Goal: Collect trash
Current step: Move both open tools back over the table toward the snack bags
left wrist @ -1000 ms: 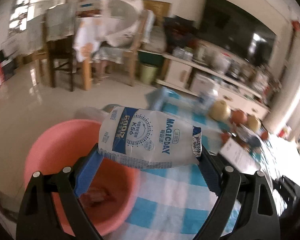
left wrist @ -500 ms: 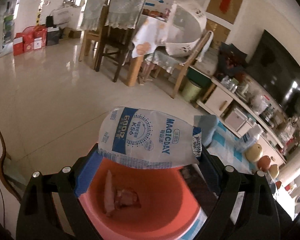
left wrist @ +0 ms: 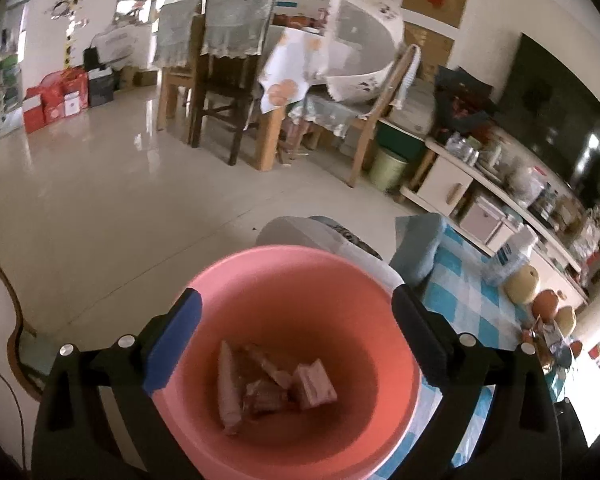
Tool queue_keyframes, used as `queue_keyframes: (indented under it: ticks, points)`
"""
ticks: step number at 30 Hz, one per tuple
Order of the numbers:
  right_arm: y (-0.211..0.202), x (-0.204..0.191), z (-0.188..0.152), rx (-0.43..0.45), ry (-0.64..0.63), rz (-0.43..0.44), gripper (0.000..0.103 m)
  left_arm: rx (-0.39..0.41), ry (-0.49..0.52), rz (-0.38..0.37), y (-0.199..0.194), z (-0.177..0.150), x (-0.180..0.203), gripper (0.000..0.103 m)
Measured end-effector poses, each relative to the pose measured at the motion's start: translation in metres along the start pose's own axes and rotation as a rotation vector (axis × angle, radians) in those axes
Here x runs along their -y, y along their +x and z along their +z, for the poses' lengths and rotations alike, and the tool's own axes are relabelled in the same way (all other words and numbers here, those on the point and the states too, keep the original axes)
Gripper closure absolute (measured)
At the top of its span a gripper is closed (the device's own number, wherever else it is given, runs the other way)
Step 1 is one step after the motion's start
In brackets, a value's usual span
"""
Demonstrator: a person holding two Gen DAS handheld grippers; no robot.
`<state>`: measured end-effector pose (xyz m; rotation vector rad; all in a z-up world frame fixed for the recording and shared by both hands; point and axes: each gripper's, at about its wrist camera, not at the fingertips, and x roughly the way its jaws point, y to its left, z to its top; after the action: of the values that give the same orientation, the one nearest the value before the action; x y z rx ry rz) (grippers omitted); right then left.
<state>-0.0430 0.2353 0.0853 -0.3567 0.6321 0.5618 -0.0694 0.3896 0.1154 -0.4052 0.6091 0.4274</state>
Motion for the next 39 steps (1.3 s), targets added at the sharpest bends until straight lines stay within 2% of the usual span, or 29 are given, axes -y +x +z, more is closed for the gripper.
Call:
queue_keyframes:
  ticks: [3, 9, 12, 15, 23, 29, 39]
  points:
    - [-0.007, 0.01, -0.006, -0.002, 0.033, 0.001, 0.013, -0.006, 0.016, -0.005, -0.001, -0.002, 0.003, 0.007]
    - [-0.019, 0.024, -0.016, 0.007, 0.07, -0.003, 0.013, 0.013, 0.004, -0.077, -0.006, -0.004, 0.005, 0.007]
    - [-0.022, 0.027, -0.018, 0.009, 0.083, -0.003, 0.013, 0.022, 0.009, -0.079, -0.007, -0.004, 0.01, 0.006]
    - [-0.024, 0.031, -0.021, 0.013, 0.085, -0.003, 0.013, 0.027, 0.0, -0.13, -0.008, -0.004, 0.01, 0.006]
    - [-0.036, 0.053, -0.034, 0.031, 0.124, -0.031, 0.013, 0.057, 0.025, -0.194, -0.015, -0.004, 0.024, 0.005]
    - [-0.046, 0.078, -0.05, 0.041, 0.173, -0.058, 0.013, 0.073, 0.082, -0.19, -0.017, -0.009, 0.045, 0.004]
    - [-0.067, 0.12, -0.076, 0.073, 0.279, -0.086, 0.013, 0.045, 0.25, -0.125, -0.012, -0.027, 0.088, 0.004]
